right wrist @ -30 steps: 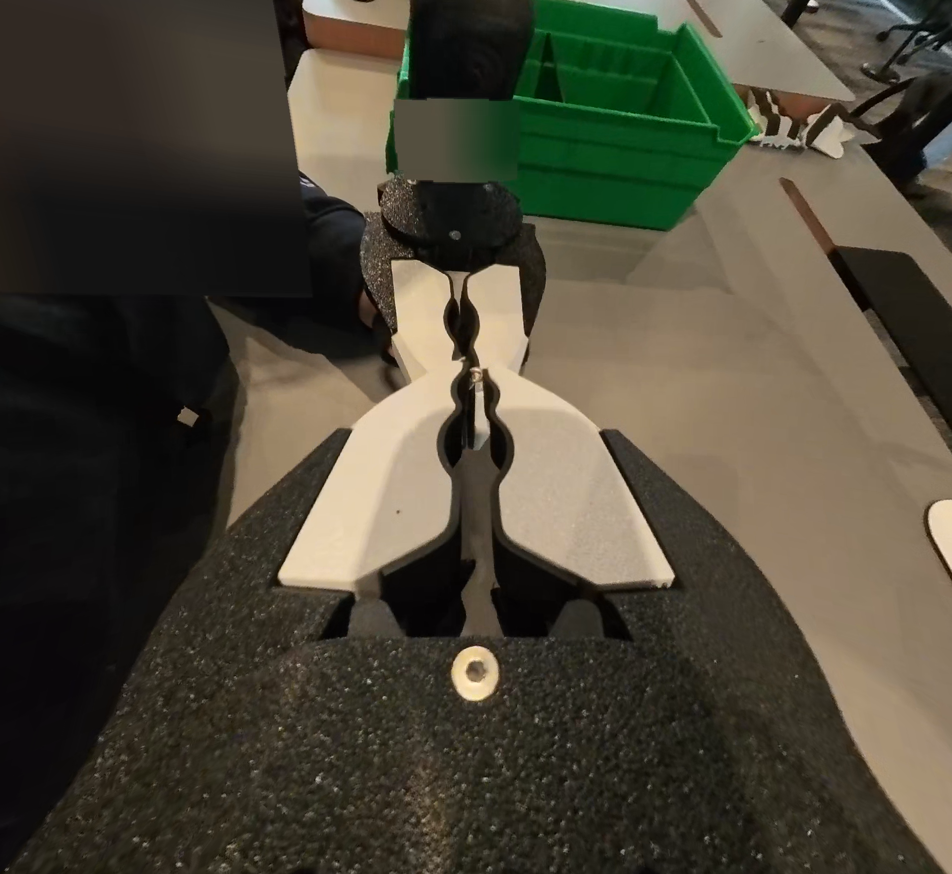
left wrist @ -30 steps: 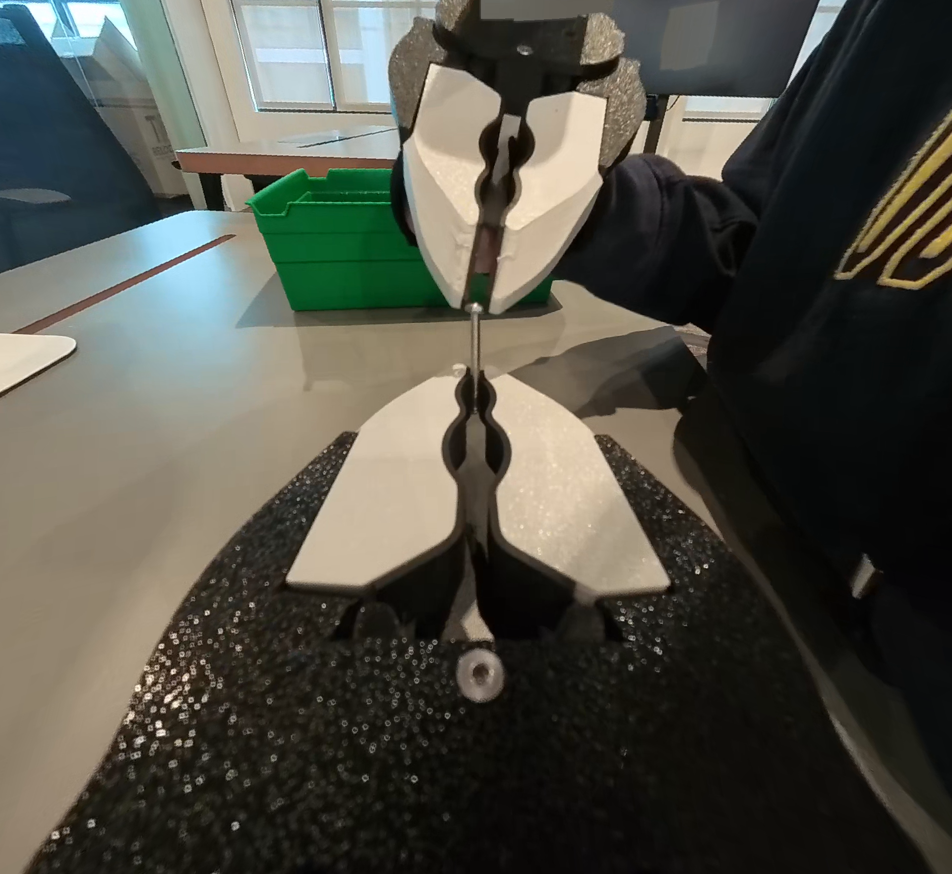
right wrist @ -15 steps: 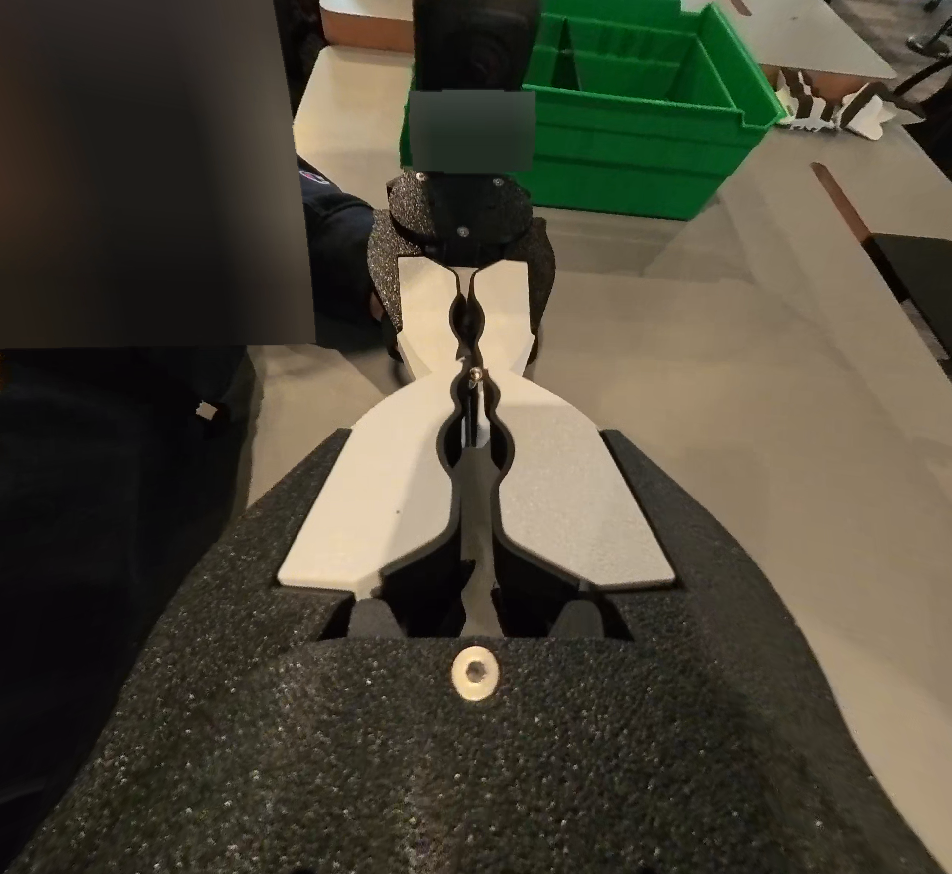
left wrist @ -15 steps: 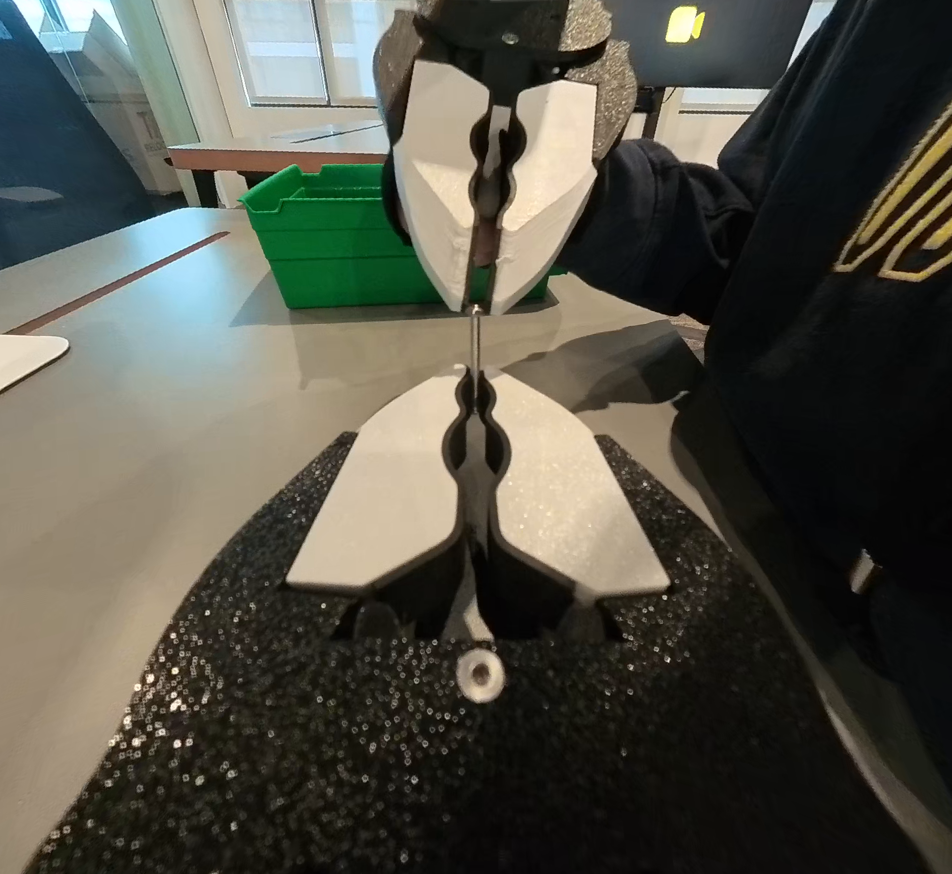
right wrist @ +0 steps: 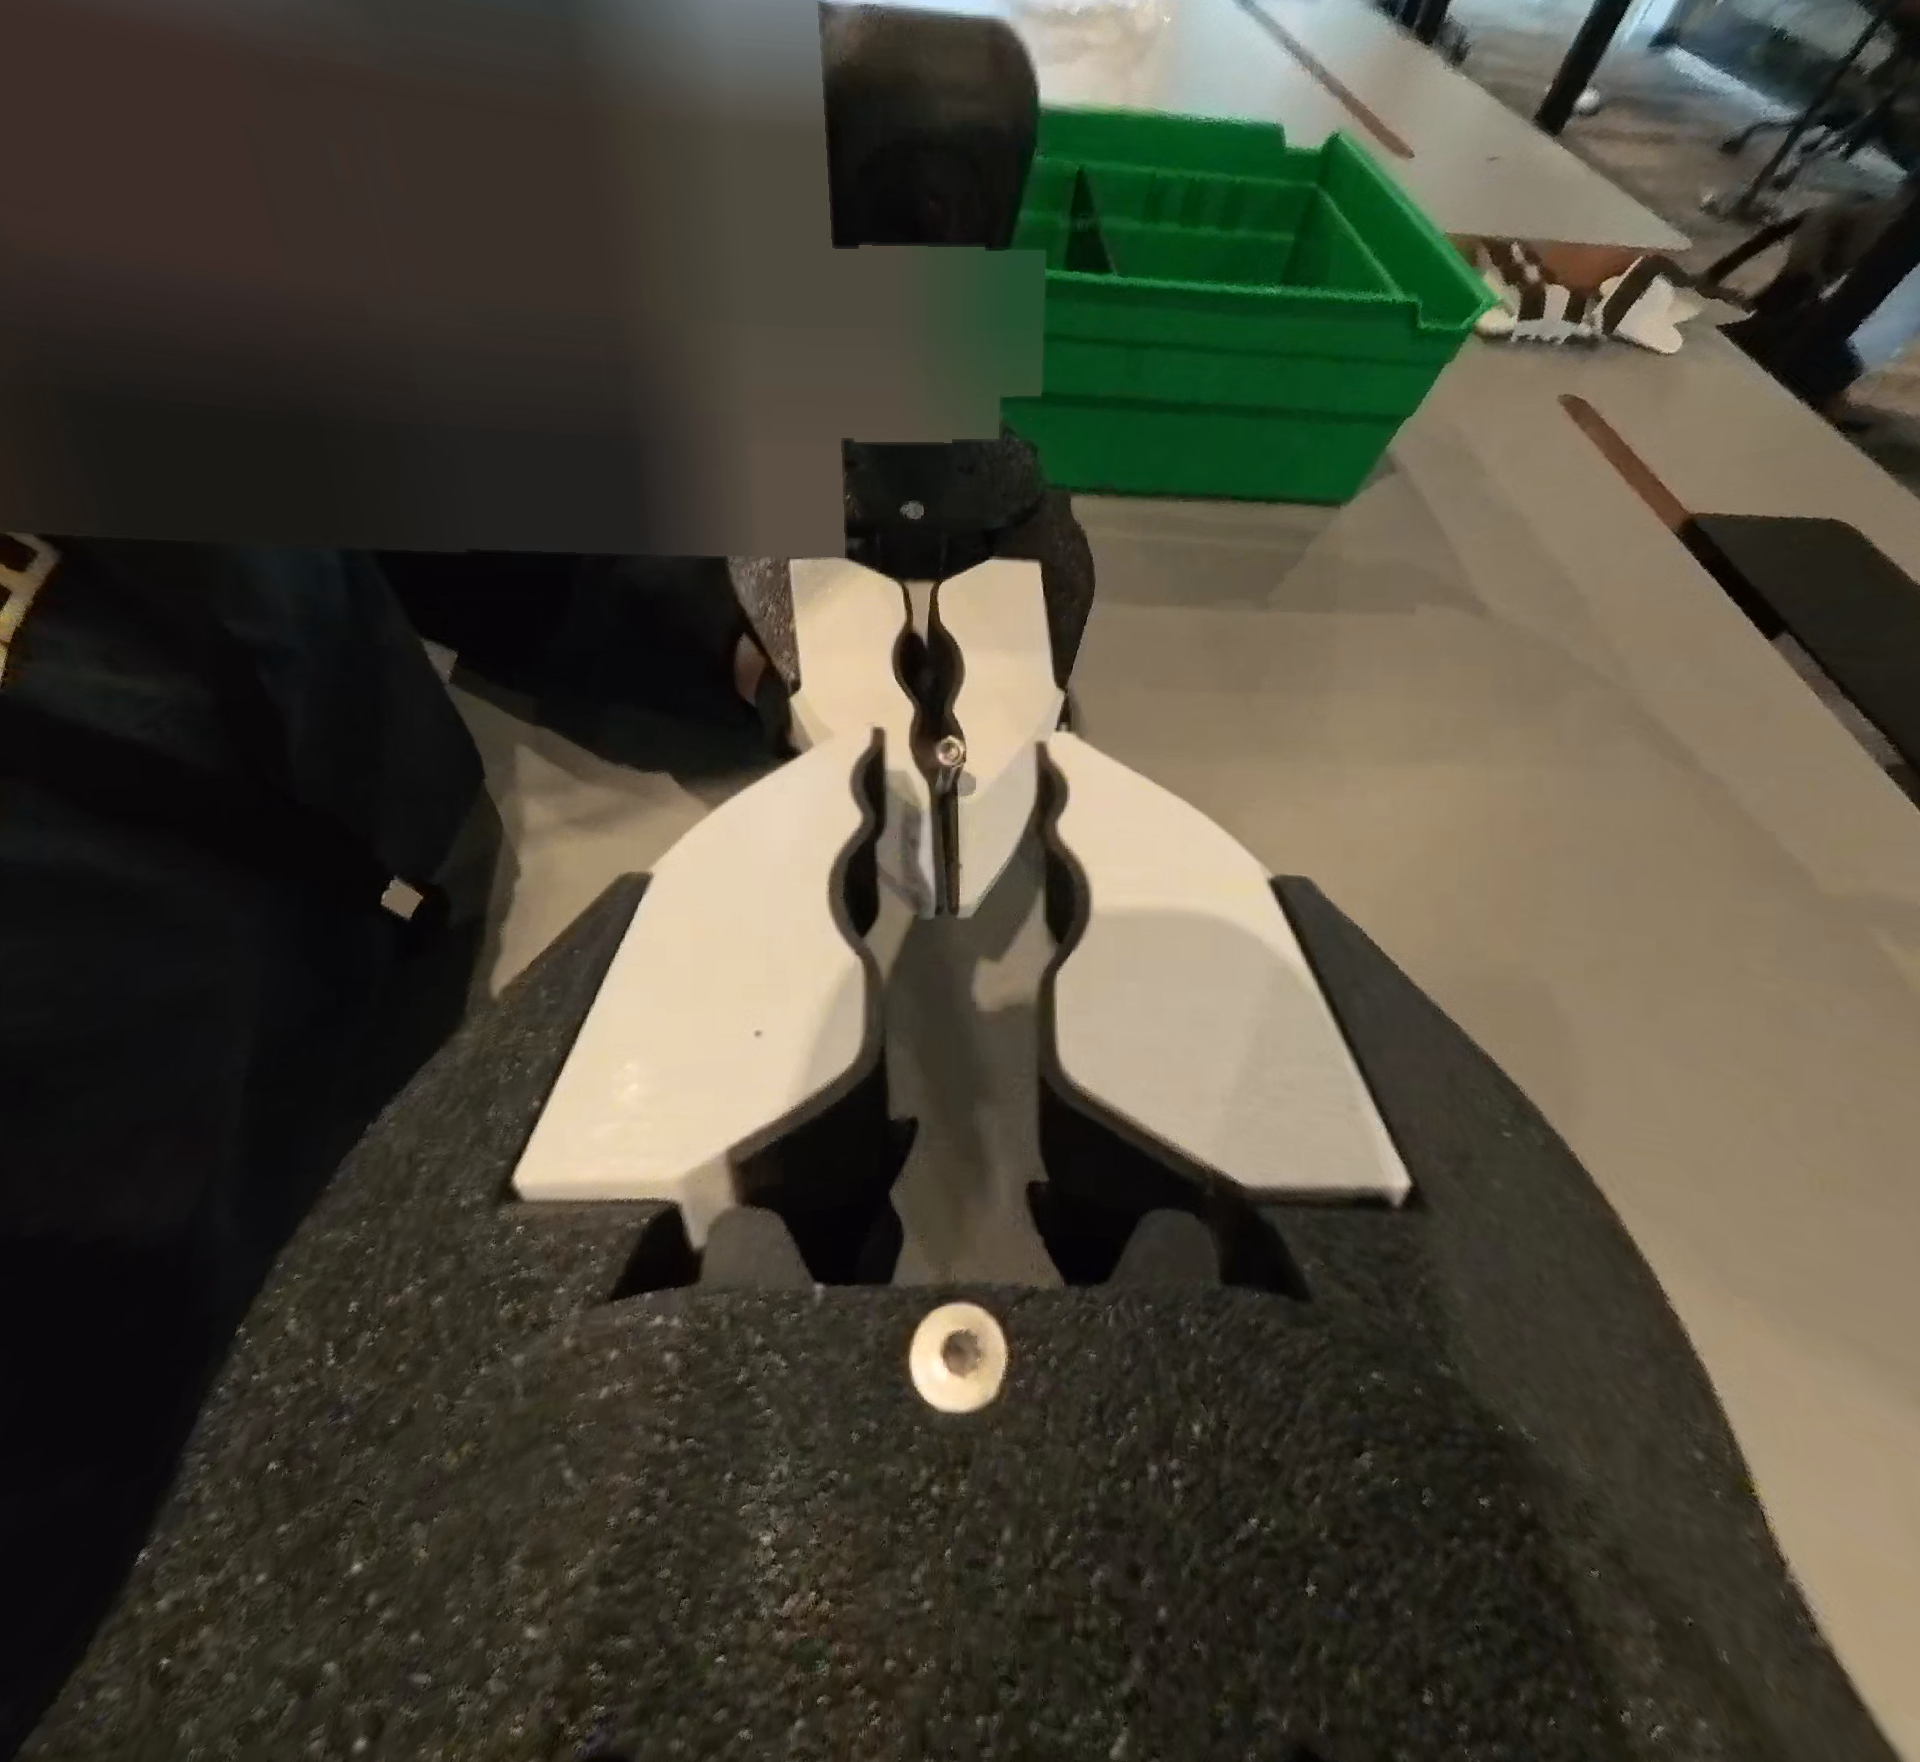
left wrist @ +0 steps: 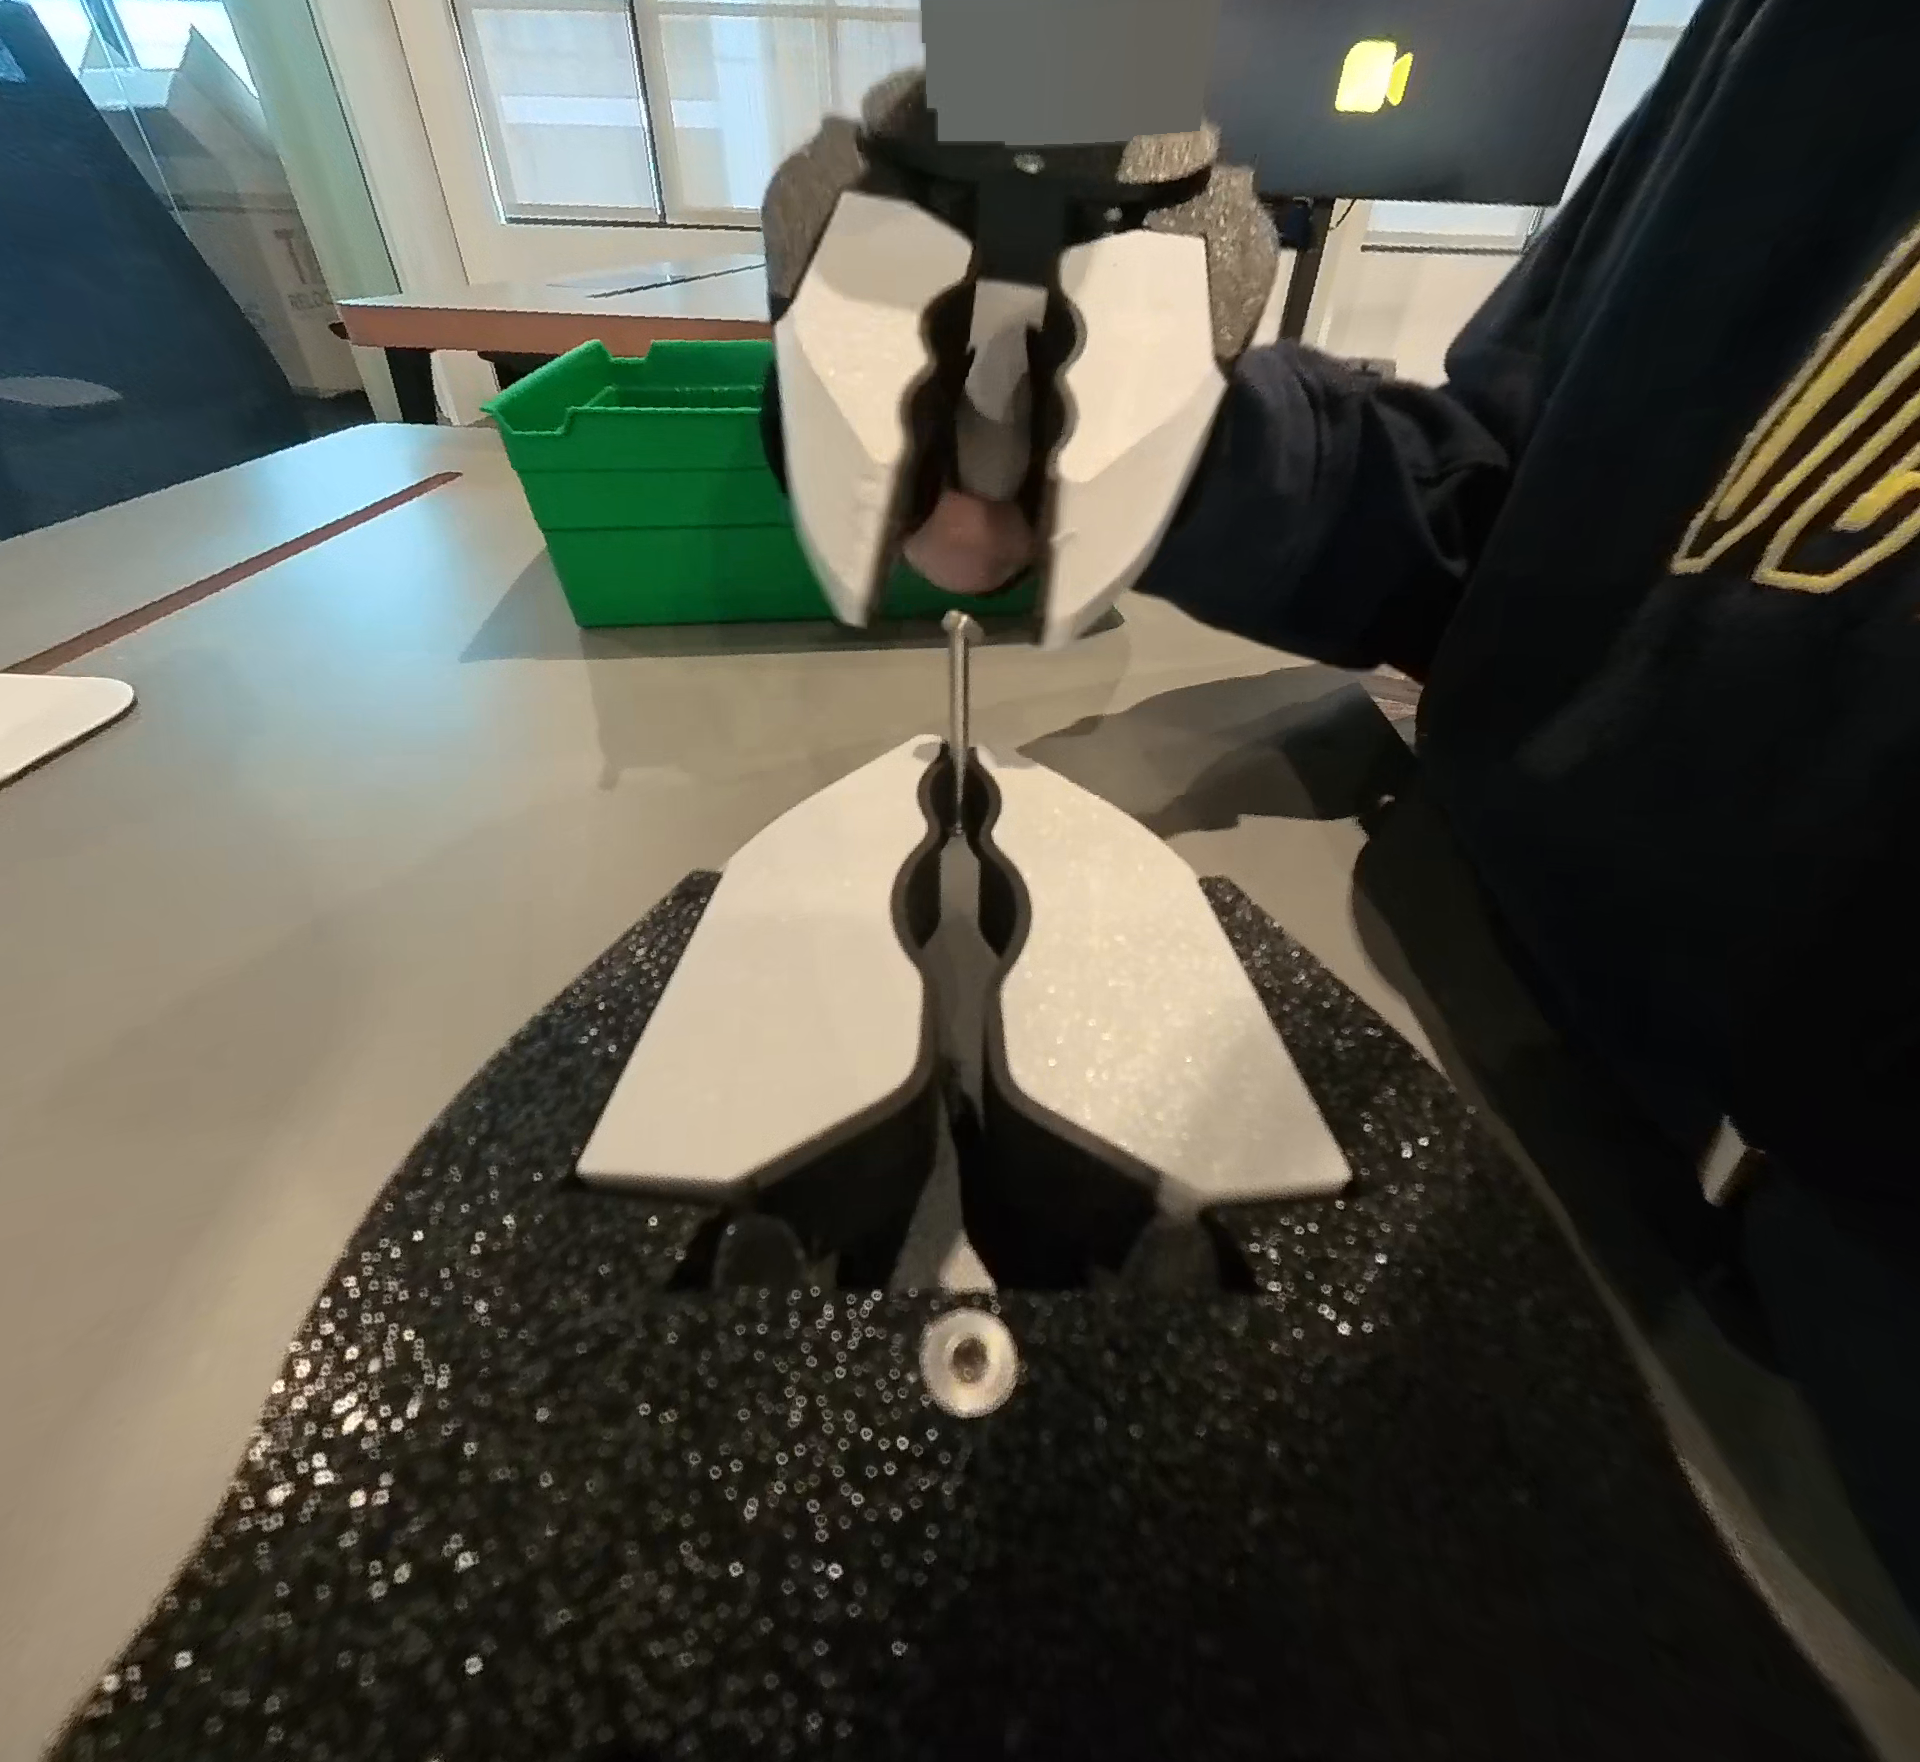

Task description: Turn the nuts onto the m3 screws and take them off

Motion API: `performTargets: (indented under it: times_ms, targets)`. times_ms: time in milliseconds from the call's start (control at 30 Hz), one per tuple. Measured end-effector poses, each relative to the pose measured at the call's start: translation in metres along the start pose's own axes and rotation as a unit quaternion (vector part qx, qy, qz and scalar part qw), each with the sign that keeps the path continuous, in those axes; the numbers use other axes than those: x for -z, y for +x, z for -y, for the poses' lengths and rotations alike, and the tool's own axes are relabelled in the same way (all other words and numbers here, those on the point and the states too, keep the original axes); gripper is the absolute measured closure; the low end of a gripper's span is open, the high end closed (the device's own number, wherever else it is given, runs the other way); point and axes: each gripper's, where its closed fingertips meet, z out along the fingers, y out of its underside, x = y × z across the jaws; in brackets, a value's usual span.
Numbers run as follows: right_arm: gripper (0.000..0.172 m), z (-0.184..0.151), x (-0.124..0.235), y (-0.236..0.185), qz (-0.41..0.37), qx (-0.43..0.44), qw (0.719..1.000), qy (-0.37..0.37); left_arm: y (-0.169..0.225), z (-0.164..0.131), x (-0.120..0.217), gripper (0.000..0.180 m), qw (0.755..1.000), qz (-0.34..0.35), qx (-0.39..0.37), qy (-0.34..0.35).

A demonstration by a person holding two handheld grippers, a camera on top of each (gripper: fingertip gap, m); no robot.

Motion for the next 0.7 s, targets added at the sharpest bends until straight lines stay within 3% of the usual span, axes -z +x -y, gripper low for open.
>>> performTargets:
  times_ms: [67,267,700]
  targets:
    - [0.136,0.004,-0.002,0.001,-0.005,-0.01,0.999,0.046,-0.001,0.001,0.001,0.18,1.0,-0.001,0.006,0.006]
    - [0.135,0.013,-0.004,0.0,-0.001,-0.063,0.985,0.163,-0.005,0.007,0.006,0.18,0.999,0.0,0.025,0.029]
    - [0.139,0.017,-0.004,-0.011,-0.004,-0.02,0.988,0.152,-0.006,0.008,0.007,0.18,0.999,-0.001,0.032,0.035]
